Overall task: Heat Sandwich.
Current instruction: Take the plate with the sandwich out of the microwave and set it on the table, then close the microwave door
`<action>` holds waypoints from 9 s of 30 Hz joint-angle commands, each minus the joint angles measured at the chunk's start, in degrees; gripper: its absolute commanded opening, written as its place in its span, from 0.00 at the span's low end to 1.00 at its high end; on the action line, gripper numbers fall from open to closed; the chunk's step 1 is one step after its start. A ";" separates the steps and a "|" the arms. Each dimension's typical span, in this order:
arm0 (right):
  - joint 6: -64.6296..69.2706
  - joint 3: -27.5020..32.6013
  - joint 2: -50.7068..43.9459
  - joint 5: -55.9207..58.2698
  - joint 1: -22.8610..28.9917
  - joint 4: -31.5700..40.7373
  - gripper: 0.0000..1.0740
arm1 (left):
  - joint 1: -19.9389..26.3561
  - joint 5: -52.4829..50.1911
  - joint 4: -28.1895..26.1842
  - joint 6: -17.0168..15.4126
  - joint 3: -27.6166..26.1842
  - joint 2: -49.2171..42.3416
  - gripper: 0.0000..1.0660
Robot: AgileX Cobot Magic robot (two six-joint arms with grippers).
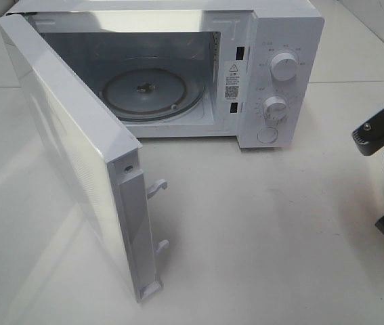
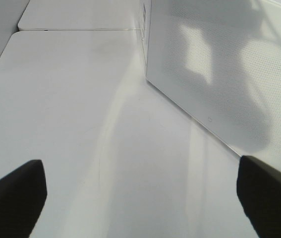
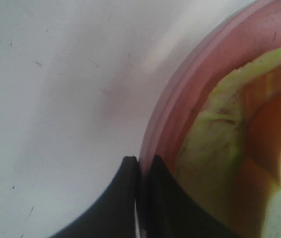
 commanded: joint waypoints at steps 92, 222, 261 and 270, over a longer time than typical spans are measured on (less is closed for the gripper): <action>-9.17 -8.77 -10.83 3.09 -15.47 25.67 0.71 | 0.06 -0.46 0.17 -0.29 0.17 -1.60 0.93; -10.49 5.56 -78.27 19.88 -15.70 27.44 0.71 | 0.06 -8.42 -1.72 0.11 -2.29 10.31 0.86; -10.43 5.56 -78.27 19.88 -15.70 27.44 0.71 | -2.29 -77.75 0.29 3.04 12.95 54.26 0.00; -10.43 5.56 -78.27 19.88 -15.70 27.44 0.71 | -9.85 -95.11 6.70 -1.78 12.83 70.07 0.00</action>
